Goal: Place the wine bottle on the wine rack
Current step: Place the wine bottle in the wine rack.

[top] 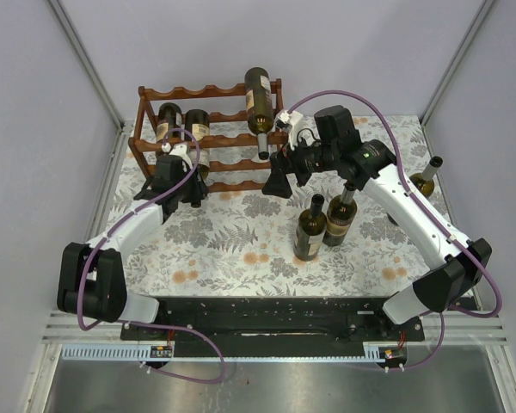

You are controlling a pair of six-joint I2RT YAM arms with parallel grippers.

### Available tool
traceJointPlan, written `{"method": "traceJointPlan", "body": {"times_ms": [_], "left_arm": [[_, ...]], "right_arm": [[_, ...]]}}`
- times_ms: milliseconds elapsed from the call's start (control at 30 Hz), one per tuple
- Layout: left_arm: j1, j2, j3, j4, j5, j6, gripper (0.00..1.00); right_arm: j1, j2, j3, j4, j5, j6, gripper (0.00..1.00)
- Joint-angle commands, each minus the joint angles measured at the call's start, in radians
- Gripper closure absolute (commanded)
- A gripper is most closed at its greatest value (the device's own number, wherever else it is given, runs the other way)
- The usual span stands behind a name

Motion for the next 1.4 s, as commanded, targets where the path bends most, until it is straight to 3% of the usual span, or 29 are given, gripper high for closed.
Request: {"method": "traceJointPlan", "body": {"times_ms": [0,300,1033,1100,1167,1367], "left_arm": [[-0.001,-0.015,0.030,0.214,-0.050,0.039,0.79],[-0.003,-0.004,0.052,0.189,-0.065,0.039,0.75],[-0.003,-0.083,0.039,0.185,-0.076,0.083,0.52],[-0.003,-0.086,0.020,0.206,-0.075,0.094,0.72],[-0.003,-0.083,0.009,0.218,-0.070,0.097,0.98],[-0.003,-0.064,0.012,0.200,-0.067,0.091,0.98]], "right_arm": [[-0.005,-0.034,0.000,0.035,-0.024,-0.013,0.00],[-0.007,-0.040,-0.006,0.035,-0.021,-0.015,0.01],[-0.007,-0.053,-0.026,0.035,-0.019,-0.029,0.00],[-0.008,-0.053,-0.024,0.037,-0.021,-0.027,0.01],[-0.008,-0.053,-0.024,0.037,-0.021,-0.026,0.01],[-0.008,-0.059,-0.029,0.036,-0.019,-0.029,0.01]]}}
